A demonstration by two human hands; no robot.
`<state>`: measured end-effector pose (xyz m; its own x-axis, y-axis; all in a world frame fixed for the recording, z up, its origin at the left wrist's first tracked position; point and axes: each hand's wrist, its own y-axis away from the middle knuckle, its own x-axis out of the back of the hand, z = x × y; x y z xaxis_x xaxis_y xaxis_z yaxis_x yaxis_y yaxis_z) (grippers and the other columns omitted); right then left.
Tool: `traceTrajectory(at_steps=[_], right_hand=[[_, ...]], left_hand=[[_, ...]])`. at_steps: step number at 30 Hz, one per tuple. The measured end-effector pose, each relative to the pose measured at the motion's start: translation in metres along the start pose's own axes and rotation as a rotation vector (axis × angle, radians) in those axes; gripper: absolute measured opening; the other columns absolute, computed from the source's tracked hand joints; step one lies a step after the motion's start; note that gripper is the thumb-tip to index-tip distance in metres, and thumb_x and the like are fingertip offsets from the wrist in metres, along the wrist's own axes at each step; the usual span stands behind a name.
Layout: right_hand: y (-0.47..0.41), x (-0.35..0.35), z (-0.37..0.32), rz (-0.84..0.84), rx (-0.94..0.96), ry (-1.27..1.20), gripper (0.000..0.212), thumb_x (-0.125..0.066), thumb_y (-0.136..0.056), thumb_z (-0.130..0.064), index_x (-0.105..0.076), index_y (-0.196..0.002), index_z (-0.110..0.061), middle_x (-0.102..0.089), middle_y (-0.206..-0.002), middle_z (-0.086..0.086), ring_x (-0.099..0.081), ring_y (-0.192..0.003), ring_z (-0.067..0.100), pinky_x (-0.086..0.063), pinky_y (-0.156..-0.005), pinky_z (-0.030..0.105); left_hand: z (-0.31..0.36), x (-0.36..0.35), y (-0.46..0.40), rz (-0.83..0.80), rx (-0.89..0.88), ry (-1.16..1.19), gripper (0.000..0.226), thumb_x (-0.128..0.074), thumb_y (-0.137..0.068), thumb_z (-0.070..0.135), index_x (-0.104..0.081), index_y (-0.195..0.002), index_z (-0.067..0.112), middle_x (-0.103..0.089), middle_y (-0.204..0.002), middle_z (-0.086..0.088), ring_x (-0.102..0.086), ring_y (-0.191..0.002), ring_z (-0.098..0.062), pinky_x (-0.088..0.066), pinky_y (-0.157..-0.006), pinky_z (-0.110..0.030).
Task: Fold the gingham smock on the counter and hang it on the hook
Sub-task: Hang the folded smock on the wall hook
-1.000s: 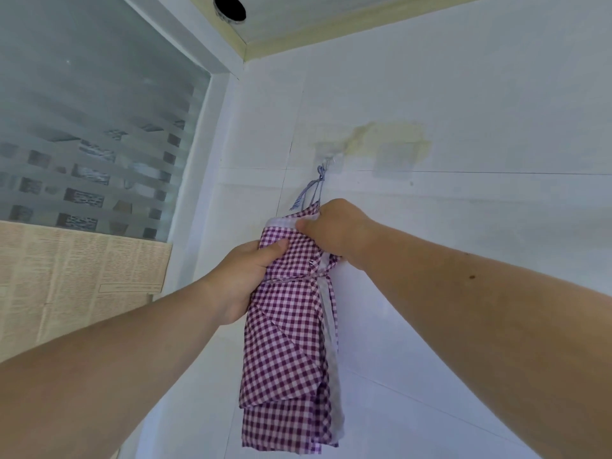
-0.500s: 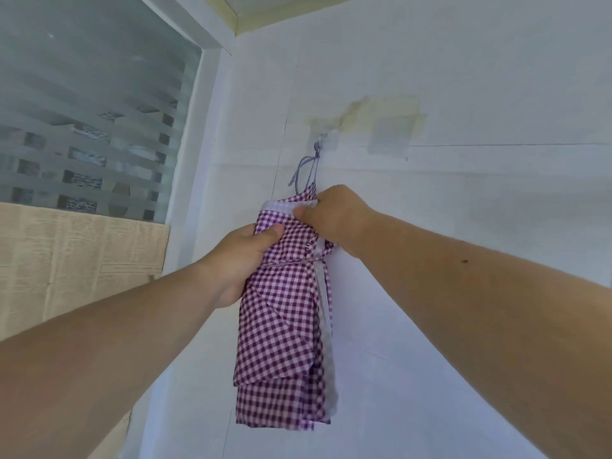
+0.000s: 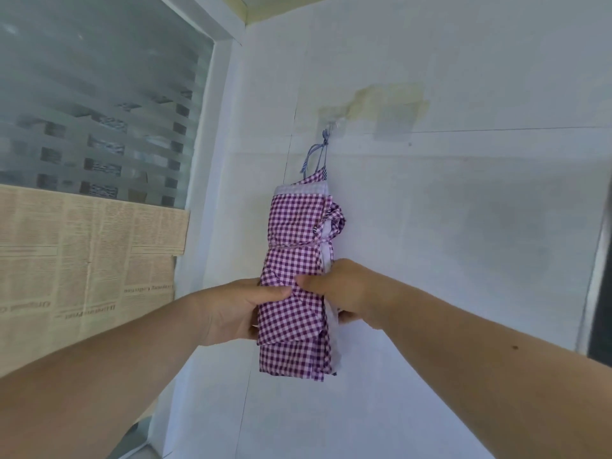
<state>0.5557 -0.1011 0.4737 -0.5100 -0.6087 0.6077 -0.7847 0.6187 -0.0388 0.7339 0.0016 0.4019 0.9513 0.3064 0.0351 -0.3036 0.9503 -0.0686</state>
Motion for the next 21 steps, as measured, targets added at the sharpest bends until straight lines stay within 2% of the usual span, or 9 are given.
traceTrajectory(at_steps=[3, 7, 10, 12, 16, 18, 21], right_hand=[[-0.006, 0.002, 0.002, 0.071, 0.086, -0.022, 0.041, -0.07, -0.097, -0.043, -0.061, -0.13, -0.02, -0.07, -0.114, -0.003, -0.068, -0.099, 0.018, -0.058, -0.075, 0.03], [-0.015, -0.002, 0.003, 0.157, 0.154, -0.002, 0.037, -0.074, -0.094, -0.039, -0.069, -0.121, -0.014, -0.074, -0.116, 0.007, -0.07, -0.103, 0.026, -0.059, -0.095, 0.043], [-0.015, -0.011, 0.013, 0.14, 0.119, 0.06, 0.032, -0.073, -0.095, -0.038, -0.07, -0.112, -0.011, -0.075, -0.109, 0.009, -0.072, -0.101, 0.027, -0.061, -0.093, 0.042], [-0.017, -0.01, 0.013, 0.156, 0.167, 0.032, 0.029, -0.075, -0.094, -0.038, -0.072, -0.106, -0.011, -0.075, -0.107, 0.01, -0.072, -0.099, 0.025, -0.061, -0.092, 0.039], [-0.016, -0.018, 0.019, 0.174, 0.174, 0.016, 0.039, -0.073, -0.095, -0.036, -0.072, -0.113, -0.002, -0.075, -0.111, 0.017, -0.069, -0.088, 0.022, -0.059, -0.089, 0.041], [-0.014, -0.019, 0.021, 0.142, 0.137, 0.061, 0.041, -0.071, -0.096, -0.04, -0.069, -0.119, -0.007, -0.074, -0.111, 0.013, -0.071, -0.093, 0.023, -0.061, -0.087, 0.041], [-0.007, 0.002, -0.001, 0.015, 0.038, 0.136, 0.057, -0.067, -0.094, -0.054, -0.06, -0.131, -0.012, -0.073, -0.117, 0.006, -0.072, -0.098, 0.023, -0.063, -0.082, 0.037]], left_hand=[[-0.002, -0.004, 0.003, 0.053, -0.08, 0.02, 0.059, -0.078, -0.09, 0.046, -0.062, -0.142, 0.023, -0.076, -0.129, -0.006, -0.071, -0.123, -0.03, -0.051, -0.112, -0.055], [-0.003, -0.01, 0.004, 0.123, -0.188, 0.077, 0.054, -0.073, -0.094, 0.044, -0.063, -0.143, 0.025, -0.076, -0.13, -0.006, -0.071, -0.123, -0.029, -0.049, -0.115, -0.05], [-0.014, -0.012, 0.006, 0.135, -0.198, 0.06, 0.051, -0.072, -0.096, 0.043, -0.063, -0.143, 0.025, -0.076, -0.128, -0.006, -0.072, -0.121, -0.029, -0.05, -0.114, -0.049], [-0.015, -0.012, 0.008, 0.148, -0.232, 0.118, 0.048, -0.071, -0.097, 0.039, -0.063, -0.142, 0.024, -0.076, -0.128, -0.007, -0.072, -0.12, -0.029, -0.051, -0.112, -0.047], [-0.017, -0.013, 0.01, 0.152, -0.207, 0.077, 0.046, -0.068, -0.098, 0.041, -0.063, -0.141, 0.024, -0.077, -0.126, -0.004, -0.074, -0.117, -0.026, -0.054, -0.108, -0.043], [-0.021, -0.011, 0.008, 0.155, -0.167, 0.058, 0.054, -0.072, -0.094, 0.05, -0.062, -0.142, 0.028, -0.077, -0.127, -0.002, -0.073, -0.119, -0.025, -0.052, -0.111, -0.048], [-0.02, -0.005, 0.007, 0.124, -0.085, 0.024, 0.058, -0.076, -0.089, 0.057, -0.061, -0.14, 0.033, -0.077, -0.128, 0.001, -0.072, -0.12, -0.026, -0.052, -0.111, -0.055]])
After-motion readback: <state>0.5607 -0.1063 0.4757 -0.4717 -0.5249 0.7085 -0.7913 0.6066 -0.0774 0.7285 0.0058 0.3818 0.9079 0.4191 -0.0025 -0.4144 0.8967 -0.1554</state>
